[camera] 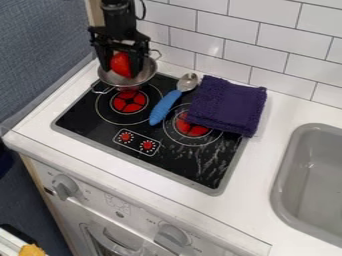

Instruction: Put the red object in the silver pot

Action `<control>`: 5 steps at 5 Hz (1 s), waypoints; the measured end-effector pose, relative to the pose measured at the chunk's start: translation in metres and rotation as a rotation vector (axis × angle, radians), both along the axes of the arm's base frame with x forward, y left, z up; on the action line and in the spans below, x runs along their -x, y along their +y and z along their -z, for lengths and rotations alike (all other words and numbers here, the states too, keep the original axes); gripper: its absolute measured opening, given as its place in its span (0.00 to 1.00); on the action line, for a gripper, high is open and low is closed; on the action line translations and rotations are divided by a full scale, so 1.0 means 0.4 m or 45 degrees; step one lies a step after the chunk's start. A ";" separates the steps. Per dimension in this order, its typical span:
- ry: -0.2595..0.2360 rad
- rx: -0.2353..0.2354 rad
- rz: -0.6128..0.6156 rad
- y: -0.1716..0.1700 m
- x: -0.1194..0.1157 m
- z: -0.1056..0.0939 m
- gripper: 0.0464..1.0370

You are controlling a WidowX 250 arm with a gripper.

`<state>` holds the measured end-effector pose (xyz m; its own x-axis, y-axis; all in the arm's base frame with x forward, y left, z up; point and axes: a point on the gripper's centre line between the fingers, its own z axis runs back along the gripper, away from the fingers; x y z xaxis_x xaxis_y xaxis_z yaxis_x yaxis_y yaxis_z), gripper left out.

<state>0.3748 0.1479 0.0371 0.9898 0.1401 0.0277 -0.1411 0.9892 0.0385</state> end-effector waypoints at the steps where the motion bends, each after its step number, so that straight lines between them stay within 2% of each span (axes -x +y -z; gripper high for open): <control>1: 0.028 -0.004 -0.004 0.007 -0.011 0.026 0.78; 2: 0.052 0.000 0.005 0.007 -0.013 0.040 0.78; 3: 0.052 0.000 0.005 0.005 -0.015 0.039 0.82; 4: 0.053 0.000 0.042 -0.007 -0.020 0.039 0.98; 5: 0.049 0.004 0.046 -0.011 -0.018 0.047 0.97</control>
<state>0.3819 0.1436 0.0185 0.9945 0.1040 -0.0109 -0.1035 0.9938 0.0399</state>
